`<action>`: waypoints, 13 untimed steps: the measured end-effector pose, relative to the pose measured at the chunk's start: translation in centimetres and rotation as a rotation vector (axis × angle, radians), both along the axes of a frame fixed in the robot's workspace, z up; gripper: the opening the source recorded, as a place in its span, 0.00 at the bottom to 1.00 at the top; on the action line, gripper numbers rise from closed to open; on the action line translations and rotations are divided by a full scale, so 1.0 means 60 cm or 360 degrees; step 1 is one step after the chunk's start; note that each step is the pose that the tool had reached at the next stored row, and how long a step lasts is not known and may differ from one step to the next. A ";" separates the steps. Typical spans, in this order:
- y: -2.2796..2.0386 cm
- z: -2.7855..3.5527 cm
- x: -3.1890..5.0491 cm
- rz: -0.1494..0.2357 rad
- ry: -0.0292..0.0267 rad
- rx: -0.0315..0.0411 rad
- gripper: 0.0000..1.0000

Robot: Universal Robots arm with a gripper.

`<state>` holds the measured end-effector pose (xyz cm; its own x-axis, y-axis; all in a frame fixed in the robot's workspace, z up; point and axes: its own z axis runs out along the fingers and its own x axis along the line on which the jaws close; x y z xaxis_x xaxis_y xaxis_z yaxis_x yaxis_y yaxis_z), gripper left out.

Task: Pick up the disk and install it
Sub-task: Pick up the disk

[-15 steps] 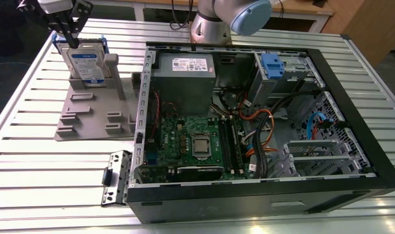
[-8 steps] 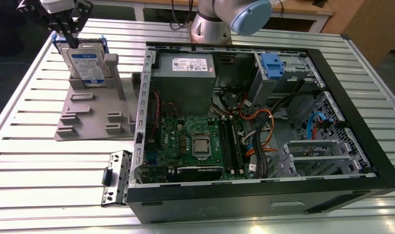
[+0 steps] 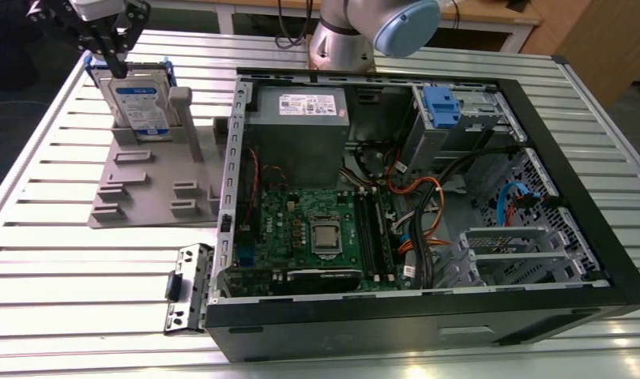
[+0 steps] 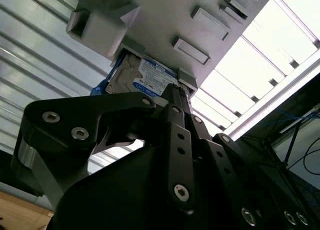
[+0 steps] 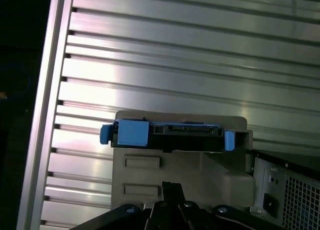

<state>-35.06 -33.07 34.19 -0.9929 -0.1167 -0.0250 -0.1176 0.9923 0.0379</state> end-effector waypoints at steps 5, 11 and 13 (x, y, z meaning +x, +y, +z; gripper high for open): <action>0.0000 0.000 0.000 0.0040 0.00000 0.0000 0.10; 0.0000 0.000 0.000 0.0088 -0.00001 0.0000 0.10; 0.0000 0.000 0.000 0.0103 0.00001 0.0000 0.10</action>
<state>-35.06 -33.07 34.19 -0.9833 -0.1805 -0.0250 -0.1814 0.9827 0.0378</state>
